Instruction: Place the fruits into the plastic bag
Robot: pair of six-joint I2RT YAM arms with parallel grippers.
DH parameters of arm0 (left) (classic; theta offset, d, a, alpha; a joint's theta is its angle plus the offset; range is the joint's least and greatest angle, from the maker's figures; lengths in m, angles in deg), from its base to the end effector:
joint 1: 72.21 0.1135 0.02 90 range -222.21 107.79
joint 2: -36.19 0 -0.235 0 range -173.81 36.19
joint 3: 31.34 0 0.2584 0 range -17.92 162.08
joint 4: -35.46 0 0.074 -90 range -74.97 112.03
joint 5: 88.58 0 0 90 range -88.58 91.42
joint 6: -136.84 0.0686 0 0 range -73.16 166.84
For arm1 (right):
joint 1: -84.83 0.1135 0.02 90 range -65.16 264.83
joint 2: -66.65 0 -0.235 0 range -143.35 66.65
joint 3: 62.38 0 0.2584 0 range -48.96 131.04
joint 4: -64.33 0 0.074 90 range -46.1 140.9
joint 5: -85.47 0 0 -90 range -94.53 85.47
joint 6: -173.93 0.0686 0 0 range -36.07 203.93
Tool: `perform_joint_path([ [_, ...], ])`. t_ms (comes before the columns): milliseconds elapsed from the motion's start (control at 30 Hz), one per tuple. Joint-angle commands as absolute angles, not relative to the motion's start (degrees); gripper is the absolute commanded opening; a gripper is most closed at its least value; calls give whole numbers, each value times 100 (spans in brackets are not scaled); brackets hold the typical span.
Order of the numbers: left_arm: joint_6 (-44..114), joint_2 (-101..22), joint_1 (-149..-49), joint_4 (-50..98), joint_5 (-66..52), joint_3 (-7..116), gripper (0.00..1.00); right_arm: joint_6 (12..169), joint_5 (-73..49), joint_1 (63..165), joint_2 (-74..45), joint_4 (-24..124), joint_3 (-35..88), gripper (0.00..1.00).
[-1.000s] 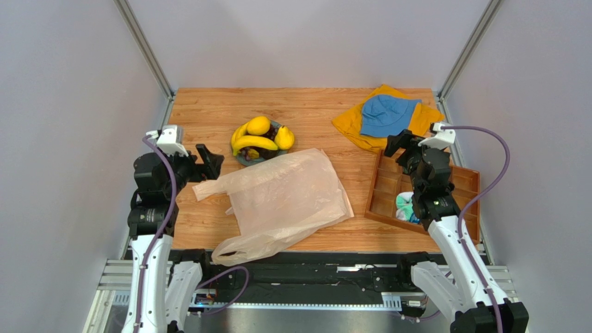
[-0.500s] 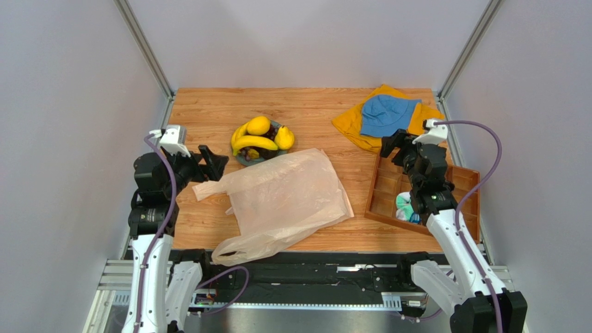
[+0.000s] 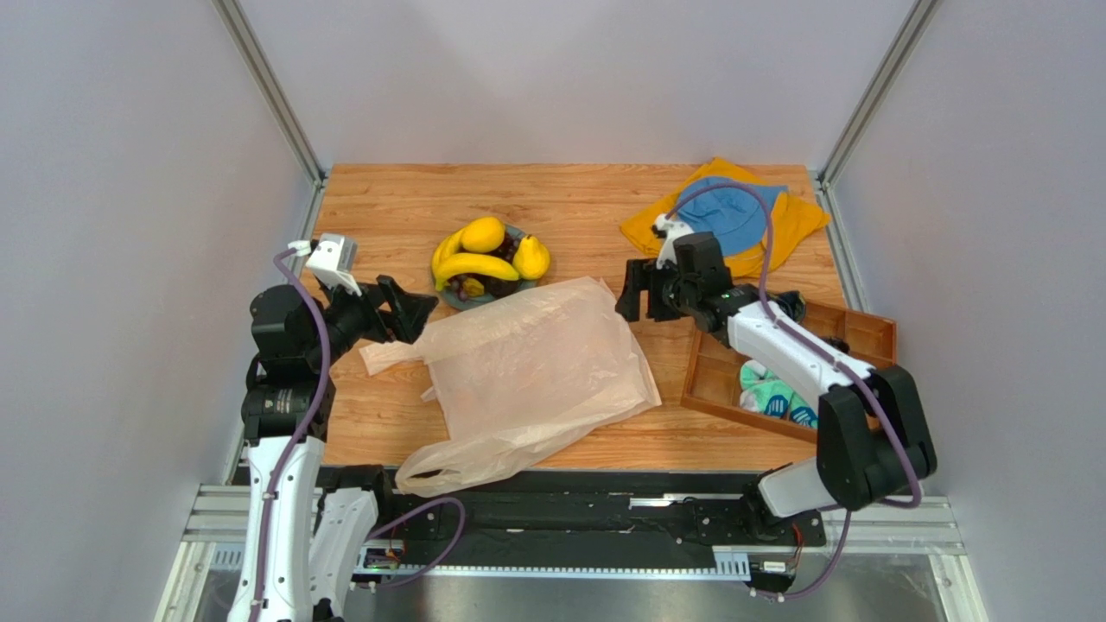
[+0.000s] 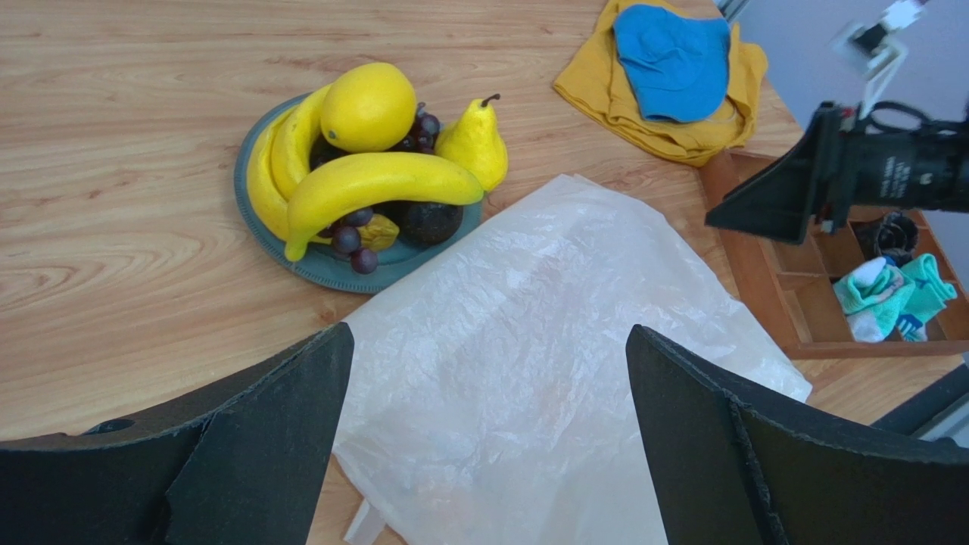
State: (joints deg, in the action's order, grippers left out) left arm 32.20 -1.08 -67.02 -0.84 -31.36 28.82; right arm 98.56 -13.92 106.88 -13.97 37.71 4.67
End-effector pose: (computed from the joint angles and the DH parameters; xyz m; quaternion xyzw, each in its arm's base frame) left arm 0.2017 -0.0190 0.3258 0.0426 0.7718 -0.2697 0.5743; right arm 0.3120 0.1384 0.1933 -0.0929 0.8998 0.2025 0.3750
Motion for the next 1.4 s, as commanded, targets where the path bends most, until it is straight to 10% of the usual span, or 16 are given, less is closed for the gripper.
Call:
perform_joint_path([
  [0,3295,-63,-6676,182,-3312,2875,99,9519,-1728,10988,-1789,3201,861,79],
  [333,3295,-98,-6676,173,-3356,2875,99,9448,-1859,11190,-2388,3218,940,73],
  [633,3304,-99,-6676,182,-3409,2866,99,9070,-1712,11182,-2546,2727,1264,0],
  [1167,3242,-248,-6703,410,-3831,2752,97,8210,2376,11243,-3405,1697,3040,2],
  [1300,3242,-274,-6729,410,-3796,2743,97,7989,2930,11243,-4003,1777,3697,18],
  [1367,3251,-292,-6825,349,-3612,2743,96,8050,2983,11243,-4127,1672,3954,42],
])
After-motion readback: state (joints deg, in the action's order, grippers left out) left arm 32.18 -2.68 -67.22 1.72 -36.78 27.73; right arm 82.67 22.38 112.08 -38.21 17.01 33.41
